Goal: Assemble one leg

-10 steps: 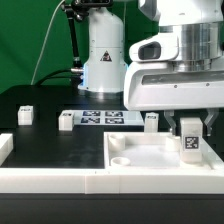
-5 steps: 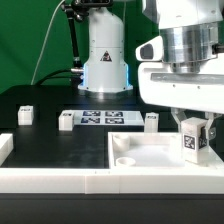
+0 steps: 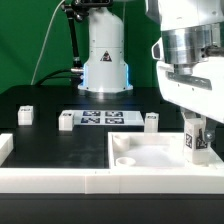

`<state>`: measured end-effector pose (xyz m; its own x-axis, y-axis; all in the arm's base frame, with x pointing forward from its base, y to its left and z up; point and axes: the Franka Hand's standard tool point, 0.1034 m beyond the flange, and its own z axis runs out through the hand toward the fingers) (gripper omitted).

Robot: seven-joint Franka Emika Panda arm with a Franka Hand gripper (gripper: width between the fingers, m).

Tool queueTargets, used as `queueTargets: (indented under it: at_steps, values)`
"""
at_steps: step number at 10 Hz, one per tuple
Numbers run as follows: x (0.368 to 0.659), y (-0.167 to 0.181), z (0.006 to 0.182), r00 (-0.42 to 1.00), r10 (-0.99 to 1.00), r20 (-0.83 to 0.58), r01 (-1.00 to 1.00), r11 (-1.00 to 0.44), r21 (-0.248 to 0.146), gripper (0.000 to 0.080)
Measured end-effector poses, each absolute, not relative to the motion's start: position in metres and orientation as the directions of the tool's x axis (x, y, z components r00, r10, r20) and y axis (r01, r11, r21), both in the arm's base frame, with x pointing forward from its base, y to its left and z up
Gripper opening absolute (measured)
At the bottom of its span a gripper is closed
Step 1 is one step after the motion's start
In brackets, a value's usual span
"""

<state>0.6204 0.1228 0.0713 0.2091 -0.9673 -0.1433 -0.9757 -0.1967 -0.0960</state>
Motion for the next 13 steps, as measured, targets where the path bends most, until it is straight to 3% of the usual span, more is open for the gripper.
queueTargets:
  at_steps: [1,2,3,6,9,13]
  values:
    - [0.6204,0.123,0.0713,0.228,-0.963,-0.142,-0.972,-0.215,-0.099,0.0291]
    - [0.6202,0.1229,0.0713,0.279,-0.951,-0.137,-0.958,-0.266,-0.104,0.0471]
    - [0.6173,0.1229,0.0717,0.349,-0.926,-0.143,-0.936,-0.34,-0.087,0.0587]
    - [0.6168,0.1244,0.0729,0.644,-0.757,-0.112,-0.765,-0.634,-0.11,0.0646]
    - [0.6189,0.1235,0.0745,0.898,-0.438,-0.033,-0.439,-0.894,-0.089,0.0649]
    - [0.6232,0.1213,0.0801,0.996,-0.091,0.011,-0.09,-0.993,-0.082,0.0649]
